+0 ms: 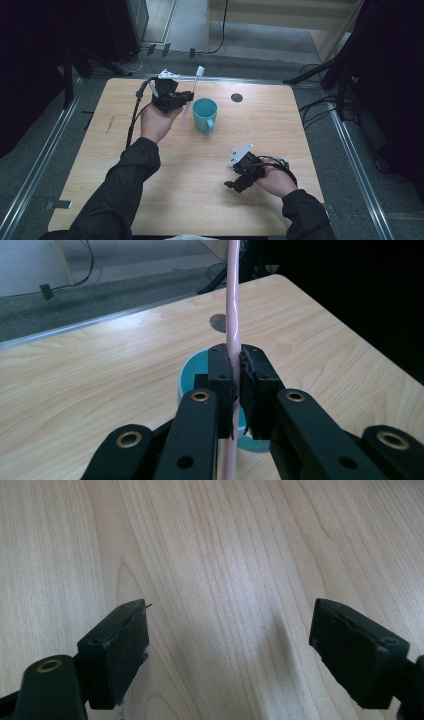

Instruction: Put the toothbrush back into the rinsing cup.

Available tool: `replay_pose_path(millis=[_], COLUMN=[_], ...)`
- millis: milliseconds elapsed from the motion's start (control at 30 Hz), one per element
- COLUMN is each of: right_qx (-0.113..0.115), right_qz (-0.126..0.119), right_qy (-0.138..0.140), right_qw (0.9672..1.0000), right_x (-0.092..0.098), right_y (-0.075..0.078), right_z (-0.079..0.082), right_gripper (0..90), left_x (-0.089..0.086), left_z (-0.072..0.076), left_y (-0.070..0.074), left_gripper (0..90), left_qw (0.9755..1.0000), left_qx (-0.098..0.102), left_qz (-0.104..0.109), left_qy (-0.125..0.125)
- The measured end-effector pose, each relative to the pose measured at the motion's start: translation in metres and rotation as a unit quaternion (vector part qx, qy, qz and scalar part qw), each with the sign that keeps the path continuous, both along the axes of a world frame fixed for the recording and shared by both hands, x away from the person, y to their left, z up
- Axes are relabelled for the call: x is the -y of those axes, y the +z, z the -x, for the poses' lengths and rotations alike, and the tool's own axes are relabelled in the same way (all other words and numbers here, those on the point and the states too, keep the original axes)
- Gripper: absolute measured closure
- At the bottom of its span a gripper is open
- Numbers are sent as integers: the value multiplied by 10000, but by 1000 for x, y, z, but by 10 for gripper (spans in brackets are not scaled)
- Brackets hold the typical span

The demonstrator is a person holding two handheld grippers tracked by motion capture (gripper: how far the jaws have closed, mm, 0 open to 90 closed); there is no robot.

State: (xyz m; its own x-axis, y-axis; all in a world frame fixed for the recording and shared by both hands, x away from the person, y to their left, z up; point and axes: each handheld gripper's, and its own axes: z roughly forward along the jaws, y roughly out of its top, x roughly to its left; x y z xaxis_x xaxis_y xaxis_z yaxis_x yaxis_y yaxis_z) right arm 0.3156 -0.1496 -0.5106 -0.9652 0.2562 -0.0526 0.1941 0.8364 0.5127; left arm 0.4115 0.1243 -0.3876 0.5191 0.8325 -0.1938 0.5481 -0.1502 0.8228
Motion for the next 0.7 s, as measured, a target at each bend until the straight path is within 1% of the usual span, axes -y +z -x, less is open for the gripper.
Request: replay_pose_path(millis=[133, 300, 400, 567, 600, 633, 700], right_qx=[5, 2, 2, 1, -3, -9, 11], right_qz=[-4, 10, 11, 7, 3, 0, -11], right_qy=[5, 9, 10, 16, 16, 17, 41], right_qw=[10000, 10000, 10000, 10000, 10000, 10000, 10000], right_x=[0, 0, 0, -1, -1, -1, -1], right_y=[0, 0, 0, 0, 0, 0, 0], right_z=[0, 0, 0, 0, 1, 1, 1], right_gripper=[161, 161, 161, 161, 161, 161, 161], left_x=[7, 14, 21, 29, 34, 36, 40], left_z=[-10, -20, -25, -32, -36, -38, -42], left_y=[5, 10, 11, 9, 9, 9, 8], left_gripper=[839, 839, 839, 839, 839, 839, 839], left_qw=[9999, 9999, 9998, 9997, 9998, 9998, 9998], left_qx=[-15, 16, 31, 87, 93, 56, 52], left_qz=[-111, -127, -187, -196, -163, -149, -128], left_qy=[-53, -53, -77, -103, -111, -124, -122])
